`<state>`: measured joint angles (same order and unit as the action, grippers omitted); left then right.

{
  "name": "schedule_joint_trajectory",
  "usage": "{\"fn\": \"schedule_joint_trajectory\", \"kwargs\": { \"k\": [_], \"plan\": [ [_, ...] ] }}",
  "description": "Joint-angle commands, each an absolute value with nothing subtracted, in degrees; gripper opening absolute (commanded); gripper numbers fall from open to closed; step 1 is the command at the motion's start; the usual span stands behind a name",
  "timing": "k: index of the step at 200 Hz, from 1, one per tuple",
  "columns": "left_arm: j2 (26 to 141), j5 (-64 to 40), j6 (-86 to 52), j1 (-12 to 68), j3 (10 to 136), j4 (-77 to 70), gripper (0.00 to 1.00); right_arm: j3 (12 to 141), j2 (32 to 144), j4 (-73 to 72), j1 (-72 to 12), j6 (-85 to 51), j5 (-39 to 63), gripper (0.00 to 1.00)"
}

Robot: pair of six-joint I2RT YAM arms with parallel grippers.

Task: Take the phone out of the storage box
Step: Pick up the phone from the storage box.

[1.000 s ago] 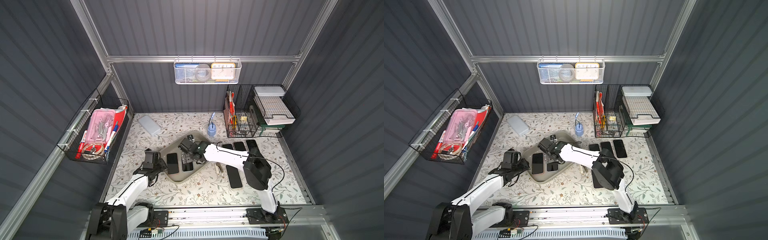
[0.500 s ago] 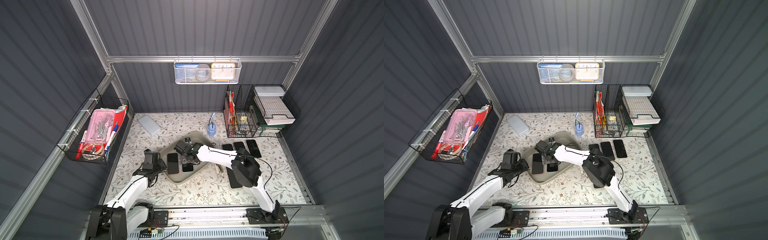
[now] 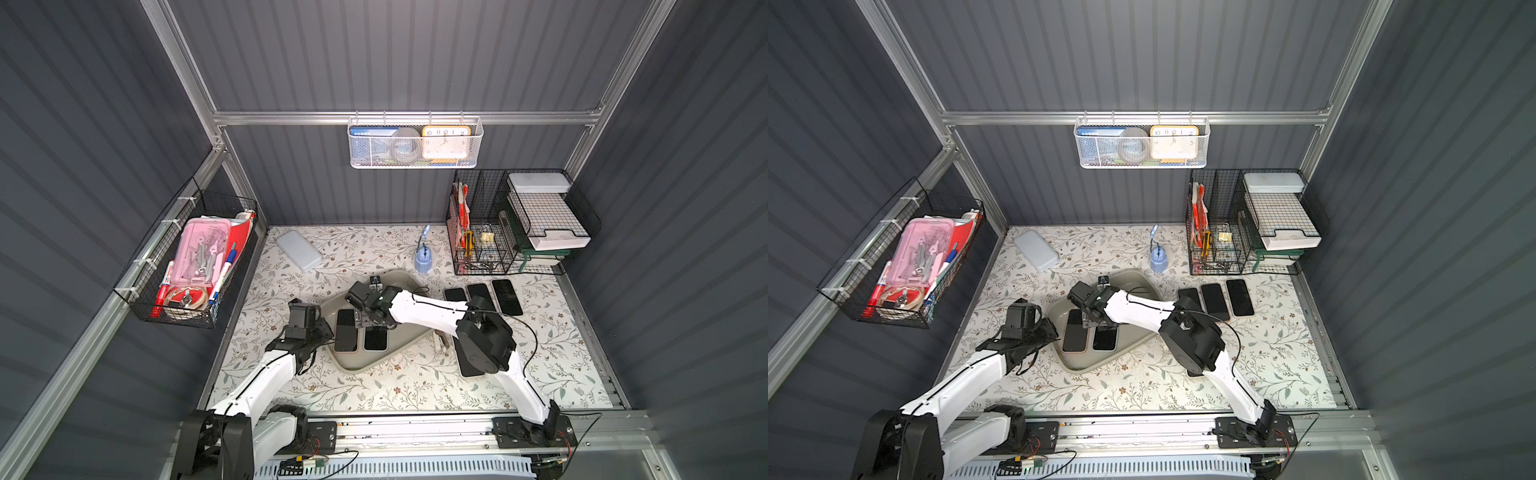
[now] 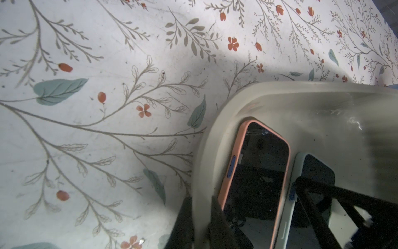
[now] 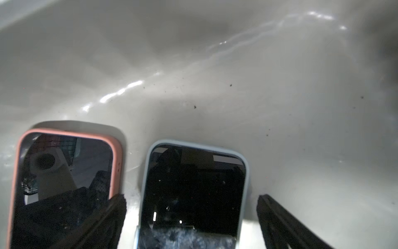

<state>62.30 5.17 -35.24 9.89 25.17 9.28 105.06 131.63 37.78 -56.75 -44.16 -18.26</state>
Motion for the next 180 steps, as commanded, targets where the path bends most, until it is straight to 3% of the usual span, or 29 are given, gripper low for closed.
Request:
{"fn": "schedule_joint_trajectory", "kwargs": {
  "k": [1, 84, 180],
  "plan": [
    [62.2, 6.8, -36.5, 10.3, 25.5, 10.1, 0.00, 102.8, 129.7, 37.9, -57.2, -45.4, -19.5, 0.99],
    [59.8, 14.6, -48.1, 10.3, 24.7, 9.8, 0.00, 102.6, 128.3, 36.5, -56.9, -43.9, -21.8, 0.99],
    [61.6, 16.1, -51.7, 10.3, 23.8, 7.3, 0.00, 113.3, 134.0, 39.0, -57.2, -36.9, -15.5, 0.99]
  ]
}}
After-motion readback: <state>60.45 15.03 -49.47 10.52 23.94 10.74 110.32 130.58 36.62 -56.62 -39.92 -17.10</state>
